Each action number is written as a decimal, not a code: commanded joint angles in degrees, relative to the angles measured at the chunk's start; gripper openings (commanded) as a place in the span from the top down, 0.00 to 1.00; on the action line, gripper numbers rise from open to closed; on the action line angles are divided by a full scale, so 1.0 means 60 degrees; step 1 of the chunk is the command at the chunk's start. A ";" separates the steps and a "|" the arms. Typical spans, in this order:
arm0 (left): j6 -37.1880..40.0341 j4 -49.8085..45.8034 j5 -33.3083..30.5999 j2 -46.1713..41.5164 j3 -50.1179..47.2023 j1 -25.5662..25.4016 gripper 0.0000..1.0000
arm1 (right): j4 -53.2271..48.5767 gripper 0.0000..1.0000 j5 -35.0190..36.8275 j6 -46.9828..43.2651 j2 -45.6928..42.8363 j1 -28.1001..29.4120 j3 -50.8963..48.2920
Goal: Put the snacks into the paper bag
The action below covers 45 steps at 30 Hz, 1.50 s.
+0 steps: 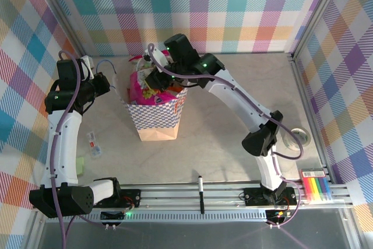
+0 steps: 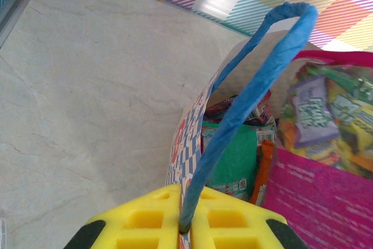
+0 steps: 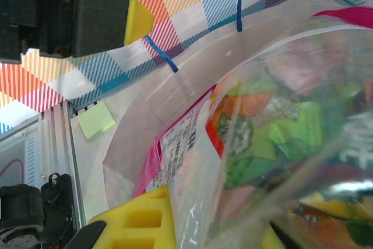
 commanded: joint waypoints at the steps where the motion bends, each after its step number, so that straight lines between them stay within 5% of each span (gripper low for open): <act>1: 0.0135 -0.0002 0.0017 -0.0120 -0.0136 0.0099 0.89 | 0.0736 1.00 -0.0522 0.0173 0.0094 0.0093 0.1327; 41: 0.0128 -0.0017 -0.0013 -0.0059 -0.0114 0.0099 0.89 | 0.2057 1.00 -0.0189 0.3445 0.1292 -0.0592 0.1768; 45: 0.0135 -0.0017 -0.0023 -0.0047 -0.0095 0.0099 0.89 | 0.1208 0.79 -0.0094 0.3302 0.1333 -0.0595 0.1686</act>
